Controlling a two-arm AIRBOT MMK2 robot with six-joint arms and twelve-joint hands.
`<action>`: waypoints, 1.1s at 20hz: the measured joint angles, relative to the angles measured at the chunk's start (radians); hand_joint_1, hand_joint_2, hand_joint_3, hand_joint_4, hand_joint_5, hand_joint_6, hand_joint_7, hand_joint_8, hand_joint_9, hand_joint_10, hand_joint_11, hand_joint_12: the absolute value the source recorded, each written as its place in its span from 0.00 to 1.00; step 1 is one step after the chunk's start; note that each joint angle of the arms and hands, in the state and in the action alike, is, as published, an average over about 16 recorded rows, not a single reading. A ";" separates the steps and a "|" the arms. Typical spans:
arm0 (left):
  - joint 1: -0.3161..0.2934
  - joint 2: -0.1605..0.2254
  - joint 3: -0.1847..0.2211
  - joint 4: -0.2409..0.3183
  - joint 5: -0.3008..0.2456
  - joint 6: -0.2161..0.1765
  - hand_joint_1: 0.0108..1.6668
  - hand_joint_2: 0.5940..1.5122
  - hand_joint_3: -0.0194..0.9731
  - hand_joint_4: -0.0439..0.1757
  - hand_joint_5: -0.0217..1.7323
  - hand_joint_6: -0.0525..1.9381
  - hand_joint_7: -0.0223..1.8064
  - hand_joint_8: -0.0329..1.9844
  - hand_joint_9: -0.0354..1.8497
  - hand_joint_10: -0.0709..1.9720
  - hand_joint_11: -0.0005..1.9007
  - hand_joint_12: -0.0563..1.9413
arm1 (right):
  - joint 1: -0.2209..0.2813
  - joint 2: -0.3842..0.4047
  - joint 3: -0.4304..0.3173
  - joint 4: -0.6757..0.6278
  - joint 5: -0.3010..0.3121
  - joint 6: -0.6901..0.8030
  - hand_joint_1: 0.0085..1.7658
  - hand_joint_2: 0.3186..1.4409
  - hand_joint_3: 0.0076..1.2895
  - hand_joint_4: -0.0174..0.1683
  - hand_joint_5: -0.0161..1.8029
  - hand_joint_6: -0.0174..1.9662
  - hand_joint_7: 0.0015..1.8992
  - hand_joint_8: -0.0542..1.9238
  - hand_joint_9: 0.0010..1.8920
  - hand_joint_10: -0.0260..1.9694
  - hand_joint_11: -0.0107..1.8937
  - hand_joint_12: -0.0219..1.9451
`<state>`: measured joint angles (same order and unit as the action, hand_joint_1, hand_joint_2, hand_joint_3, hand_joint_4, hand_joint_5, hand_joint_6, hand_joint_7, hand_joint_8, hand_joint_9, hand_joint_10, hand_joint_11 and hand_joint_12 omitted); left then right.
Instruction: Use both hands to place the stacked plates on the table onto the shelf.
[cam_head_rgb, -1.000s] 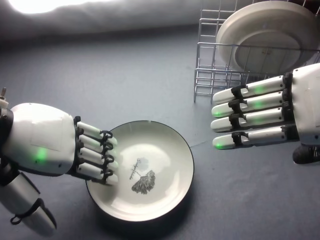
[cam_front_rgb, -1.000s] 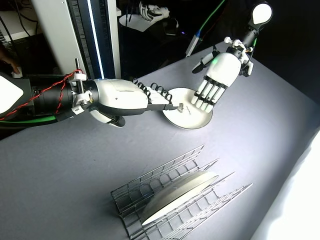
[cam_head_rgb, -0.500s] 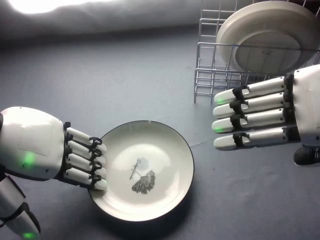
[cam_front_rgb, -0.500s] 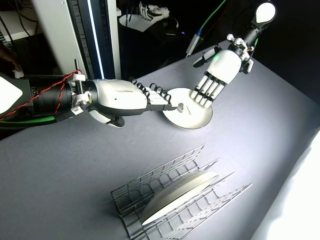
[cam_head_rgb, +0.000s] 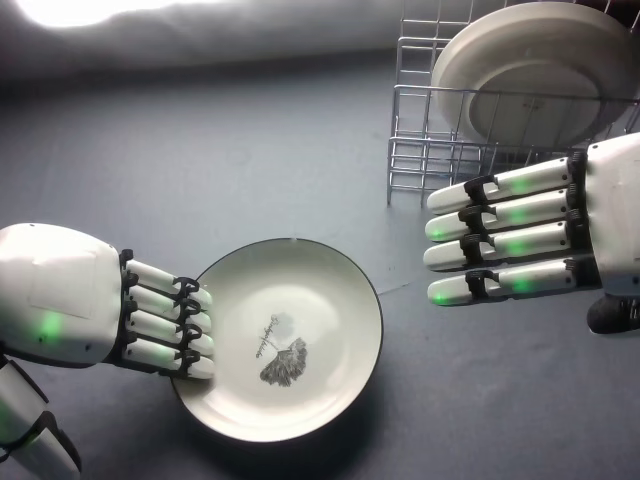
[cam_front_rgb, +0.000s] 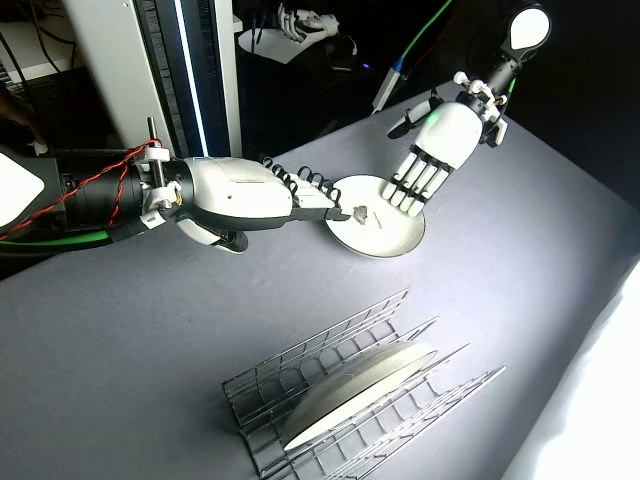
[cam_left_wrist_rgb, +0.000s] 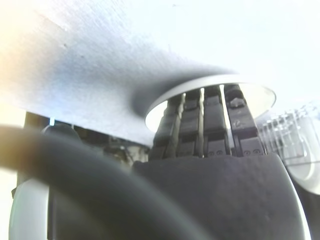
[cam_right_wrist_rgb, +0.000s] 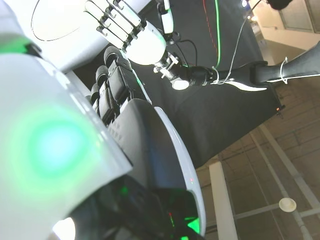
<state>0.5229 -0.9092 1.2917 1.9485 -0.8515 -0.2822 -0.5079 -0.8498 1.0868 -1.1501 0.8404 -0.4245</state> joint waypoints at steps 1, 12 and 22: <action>0.007 0.000 0.001 -0.002 0.002 0.000 0.00 0.54 0.02 0.16 0.06 0.02 0.06 0.01 0.06 0.03 0.01 0.07 | 0.001 -0.002 0.000 0.001 -0.004 0.000 0.60 0.64 0.01 0.12 0.04 0.02 0.01 0.04 0.01 0.02 0.02 0.02; 0.064 -0.006 0.008 -0.040 0.011 0.004 0.00 0.54 0.02 0.16 0.06 0.01 0.05 0.01 0.06 0.03 0.01 0.07 | 0.050 -0.095 -0.002 0.030 -0.116 -0.002 0.60 0.64 0.01 0.12 0.05 0.02 0.01 0.04 0.01 0.02 0.02 0.01; 0.077 -0.009 0.015 -0.054 0.008 0.007 0.00 0.54 0.02 0.16 0.05 0.01 0.05 0.01 0.06 0.03 0.01 0.07 | 0.082 -0.252 0.013 0.062 -0.258 -0.003 0.63 0.61 0.01 0.12 0.06 0.02 0.03 0.04 0.02 0.02 0.02 0.05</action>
<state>0.5996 -0.9185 1.3068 1.8943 -0.8433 -0.2751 -0.4262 -1.1023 1.1002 -1.0883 0.5826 -0.4271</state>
